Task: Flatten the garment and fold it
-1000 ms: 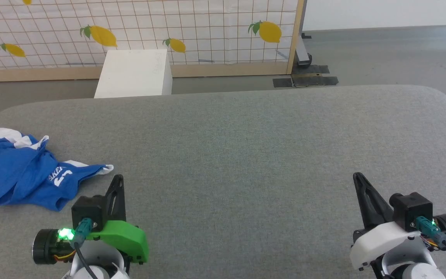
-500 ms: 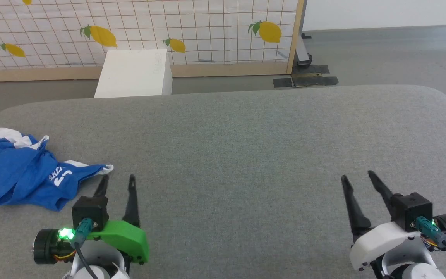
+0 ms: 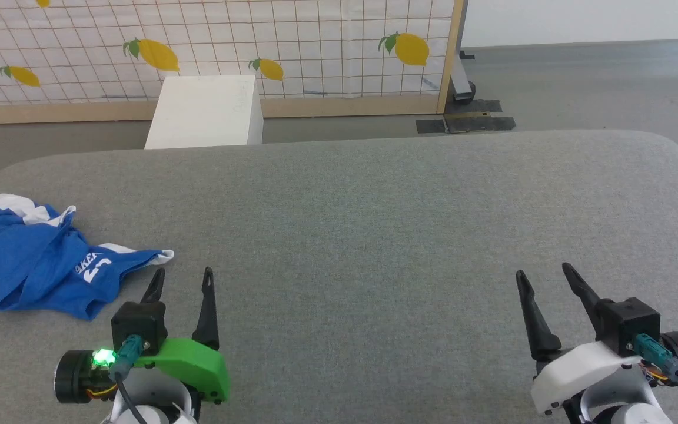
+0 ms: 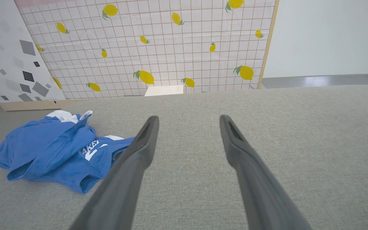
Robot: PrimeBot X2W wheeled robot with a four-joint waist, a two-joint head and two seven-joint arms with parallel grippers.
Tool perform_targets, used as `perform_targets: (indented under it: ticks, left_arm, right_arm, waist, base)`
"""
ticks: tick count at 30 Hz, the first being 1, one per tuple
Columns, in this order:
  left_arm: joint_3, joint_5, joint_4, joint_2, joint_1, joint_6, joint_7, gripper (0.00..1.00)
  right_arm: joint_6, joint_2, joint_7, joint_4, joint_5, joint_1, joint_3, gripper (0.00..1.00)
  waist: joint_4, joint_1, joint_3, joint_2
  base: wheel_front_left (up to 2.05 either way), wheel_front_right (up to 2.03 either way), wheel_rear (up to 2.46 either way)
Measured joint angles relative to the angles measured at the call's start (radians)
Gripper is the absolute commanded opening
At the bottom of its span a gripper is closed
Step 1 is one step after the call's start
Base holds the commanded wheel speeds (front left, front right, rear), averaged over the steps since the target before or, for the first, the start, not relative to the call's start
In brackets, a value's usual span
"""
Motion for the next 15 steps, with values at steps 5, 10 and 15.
perform_targets:
  ticks: [5,10,15]
  left_arm:
    - [-0.001,-0.004,0.005,0.000,0.000,0.000,-0.009,1.00]
    - [0.000,-0.012,0.013,0.000,0.000,-0.004,-0.019,1.00]
    - [0.001,-0.013,0.025,0.000,0.000,-0.008,-0.034,1.00]
  right_arm:
    - [0.000,0.000,-0.012,0.010,0.012,0.001,-0.001,1.00]
    - [0.000,0.000,-0.021,0.019,0.023,0.002,-0.001,1.00]
    - [0.000,0.000,-0.035,0.031,0.038,0.003,0.000,1.00]
  waist:
    - [0.008,0.0000,-0.001,0.0000]
    - [0.022,0.0000,-0.001,0.0000]
    - [0.052,0.0000,0.000,0.0000]
  base:
    - [0.00,0.00,0.00]
    - [0.00,0.00,0.00]
    - [0.00,0.00,0.00]
